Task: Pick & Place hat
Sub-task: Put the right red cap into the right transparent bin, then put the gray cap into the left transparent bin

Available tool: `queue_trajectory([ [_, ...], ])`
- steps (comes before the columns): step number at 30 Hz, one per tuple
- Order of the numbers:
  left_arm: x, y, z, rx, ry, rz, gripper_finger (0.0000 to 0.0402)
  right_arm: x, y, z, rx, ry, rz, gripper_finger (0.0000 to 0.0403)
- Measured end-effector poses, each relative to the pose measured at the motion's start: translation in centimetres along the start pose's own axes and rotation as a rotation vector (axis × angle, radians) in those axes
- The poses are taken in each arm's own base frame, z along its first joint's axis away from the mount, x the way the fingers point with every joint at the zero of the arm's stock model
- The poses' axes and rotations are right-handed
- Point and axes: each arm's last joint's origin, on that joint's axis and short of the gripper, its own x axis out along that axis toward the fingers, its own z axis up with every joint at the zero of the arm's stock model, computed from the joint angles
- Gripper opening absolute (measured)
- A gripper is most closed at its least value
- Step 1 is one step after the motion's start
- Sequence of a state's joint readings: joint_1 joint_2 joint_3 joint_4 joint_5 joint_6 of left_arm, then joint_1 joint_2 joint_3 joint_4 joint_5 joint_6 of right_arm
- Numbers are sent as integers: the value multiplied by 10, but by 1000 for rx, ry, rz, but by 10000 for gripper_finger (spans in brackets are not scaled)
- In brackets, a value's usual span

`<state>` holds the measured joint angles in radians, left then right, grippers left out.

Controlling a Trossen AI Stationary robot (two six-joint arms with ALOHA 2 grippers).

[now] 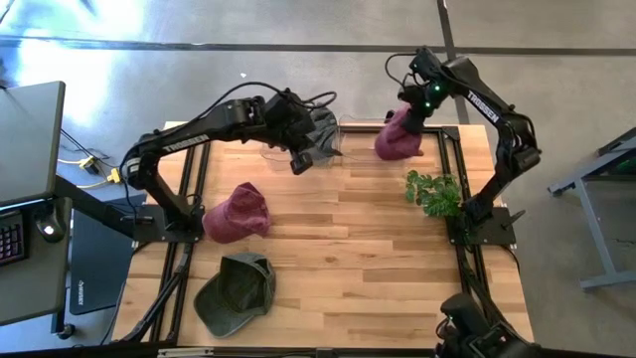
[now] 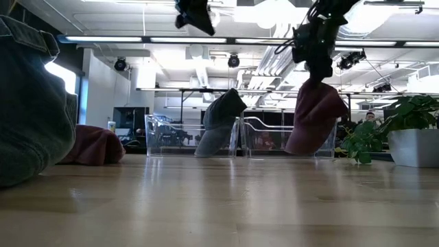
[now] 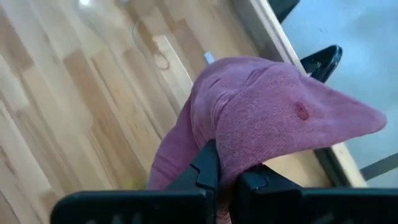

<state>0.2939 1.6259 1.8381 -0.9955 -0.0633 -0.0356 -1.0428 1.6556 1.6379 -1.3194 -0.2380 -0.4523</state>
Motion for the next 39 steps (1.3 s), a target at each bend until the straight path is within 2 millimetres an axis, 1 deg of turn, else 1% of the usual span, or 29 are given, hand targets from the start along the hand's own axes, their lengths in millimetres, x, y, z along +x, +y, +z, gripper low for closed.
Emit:
queue_trajectory([
  [3,-15,4,-8,6,41,106,5,6,-4,4,78,1,-4,10],
  [5,-26,7,-12,6,56,162,5,11,-6,6,97,11,-17,10],
  [7,-36,9,-18,10,84,201,5,15,-9,6,132,41,-65,10],
  [9,-47,10,-20,-4,75,217,5,16,-12,5,183,72,-139,12],
  [10,-53,10,-26,-5,96,218,5,15,-12,4,217,84,-173,14],
  [11,-57,11,-32,-2,120,219,5,14,-13,3,254,91,-198,19],
  [13,-63,12,-42,-13,116,223,5,9,-14,0,308,86,-216,34],
  [16,-71,13,-64,-49,122,226,5,0,-10,-3,350,51,-217,68],
  [20,-75,14,-96,-109,101,221,5,-15,0,-4,389,-23,-202,115],
  [23,-72,14,-116,-157,95,185,5,-26,13,2,416,-150,-151,137],
  [25,-69,13,-127,-184,105,161,5,-31,28,11,392,-247,-83,146],
  [28,-63,13,-141,-202,149,145,5,-35,60,26,307,-358,1,148],
  [32,-53,11,-156,-240,236,97,5,-32,115,43,160,-436,76,144],
  [34,-47,9,-163,-286,275,76,5,-26,145,49,79,-453,105,142],
  [37,-35,8,-176,-366,345,48,5,-17,189,52,-30,-454,129,140],
  [39,-28,6,-184,-395,389,4,5,-11,212,50,-64,-442,116,140],
])
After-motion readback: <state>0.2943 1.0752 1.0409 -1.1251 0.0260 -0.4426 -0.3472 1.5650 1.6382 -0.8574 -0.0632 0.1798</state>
